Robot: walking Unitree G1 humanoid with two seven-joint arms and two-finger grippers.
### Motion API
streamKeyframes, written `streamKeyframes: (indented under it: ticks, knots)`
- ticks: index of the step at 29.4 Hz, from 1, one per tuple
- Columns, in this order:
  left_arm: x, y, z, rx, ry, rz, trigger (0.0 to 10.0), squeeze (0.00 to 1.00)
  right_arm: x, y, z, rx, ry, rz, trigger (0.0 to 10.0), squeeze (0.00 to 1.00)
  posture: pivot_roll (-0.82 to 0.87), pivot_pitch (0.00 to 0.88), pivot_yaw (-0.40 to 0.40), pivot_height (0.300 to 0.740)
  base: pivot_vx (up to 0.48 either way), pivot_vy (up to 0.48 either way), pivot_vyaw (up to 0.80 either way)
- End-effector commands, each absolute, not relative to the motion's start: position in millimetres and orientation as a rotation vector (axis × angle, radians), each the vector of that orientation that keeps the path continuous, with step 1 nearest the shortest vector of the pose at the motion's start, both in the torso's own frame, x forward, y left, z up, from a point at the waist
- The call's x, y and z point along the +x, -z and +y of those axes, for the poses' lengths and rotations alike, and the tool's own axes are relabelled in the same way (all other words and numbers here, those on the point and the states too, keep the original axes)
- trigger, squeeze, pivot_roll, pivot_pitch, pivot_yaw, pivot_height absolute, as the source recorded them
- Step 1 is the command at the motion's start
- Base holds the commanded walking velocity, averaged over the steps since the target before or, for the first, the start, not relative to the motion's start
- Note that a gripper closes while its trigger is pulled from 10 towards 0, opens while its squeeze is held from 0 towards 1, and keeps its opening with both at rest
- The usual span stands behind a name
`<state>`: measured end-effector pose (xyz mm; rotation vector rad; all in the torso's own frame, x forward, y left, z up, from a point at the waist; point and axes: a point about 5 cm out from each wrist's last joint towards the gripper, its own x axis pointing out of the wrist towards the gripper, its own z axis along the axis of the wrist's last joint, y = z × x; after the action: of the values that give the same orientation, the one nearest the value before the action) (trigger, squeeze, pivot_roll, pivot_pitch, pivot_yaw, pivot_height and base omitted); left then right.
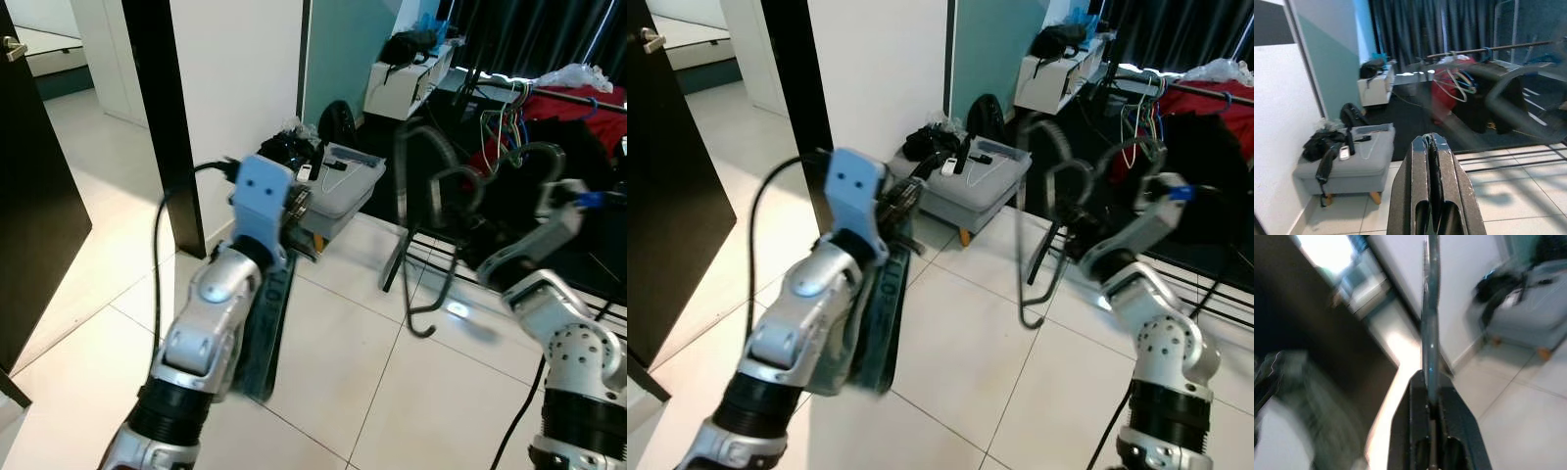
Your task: Hang hanger
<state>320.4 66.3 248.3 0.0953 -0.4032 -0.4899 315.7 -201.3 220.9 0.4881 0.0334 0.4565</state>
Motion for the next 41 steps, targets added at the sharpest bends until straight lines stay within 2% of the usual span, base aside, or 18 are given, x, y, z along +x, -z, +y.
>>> streamKeyframes:
  ticks: [1,4,5,7,13,17,24,28,34,41]
  knots:
    - [319.7,-246.3,66.0,0.125,0.491,-0.399,10.0,0.0,305.9,-213.0,-195.4,0.349,-0.554,0.118,10.0,0.0,-0.01,0.038,-0.047,0.74,0.0,0.0,0.0]
    - [322.2,-246.8,73.3,0.158,0.468,-0.399,10.0,0.0,287.3,-194.2,-205.3,0.104,-0.646,0.251,10.0,0.0,0.0,0.037,-0.046,0.74,0.0,0.0,0.0]
    - [322.2,-246.8,73.3,0.158,0.468,-0.399,10.0,0.0,287.3,-194.2,-205.3,0.104,-0.646,0.251,10.0,0.0,0.0,0.037,-0.046,0.74,0.0,0.0,0.0]
    - [327.2,-246.4,86.4,0.175,0.42,-0.388,10.0,0.0,267.5,-190.8,-222.0,-0.013,-0.72,0.317,10.0,0.0,-0.01,0.037,-0.045,0.74,0.0,0.0,0.0]
    - [332.5,-247.2,99.9,0.197,0.364,-0.378,10.0,0.0,241.2,-197.7,-239.5,-0.064,-0.8,0.354,10.0,0.0,-0.02,0.035,-0.038,0.74,0.0,0.0,0.0]
    - [331.4,-249.1,95.1,0.191,0.374,-0.384,10.0,0.0,224.2,-201.5,-241.0,-0.063,-0.896,0.381,10.0,0.0,-0.02,0.039,-0.032,0.74,0.0,0.0,0.0]
    - [328.4,-247.6,86.5,0.18,0.4,-0.385,10.0,0.0,218.6,-191.7,-229.0,-0.091,-0.983,0.425,10.0,0.0,-0.02,0.042,-0.032,0.74,0.0,0.0,0.0]
    - [327.3,-247.7,82.5,0.177,0.41,-0.387,10.0,0.0,215.6,-187.9,-213.3,-0.081,-1.074,0.426,10.0,0.0,-0.01,0.043,-0.039,0.74,0.0,0.0,0.0]
    - [327.6,-248.3,85.0,0.181,0.403,-0.388,10.0,0.0,214.8,-190.0,-211.2,-0.081,-1.104,0.416,10.0,0.0,-0.01,0.042,-0.043,0.74,0.0,0.0,0.0]
    - [327.9,-249.0,87.5,0.179,0.395,-0.39,10.0,0.0,231.6,-193.4,-222.3,-0.149,-0.968,0.366,10.0,0.0,-0.01,0.042,-0.043,0.74,0.0,0.0,0.0]
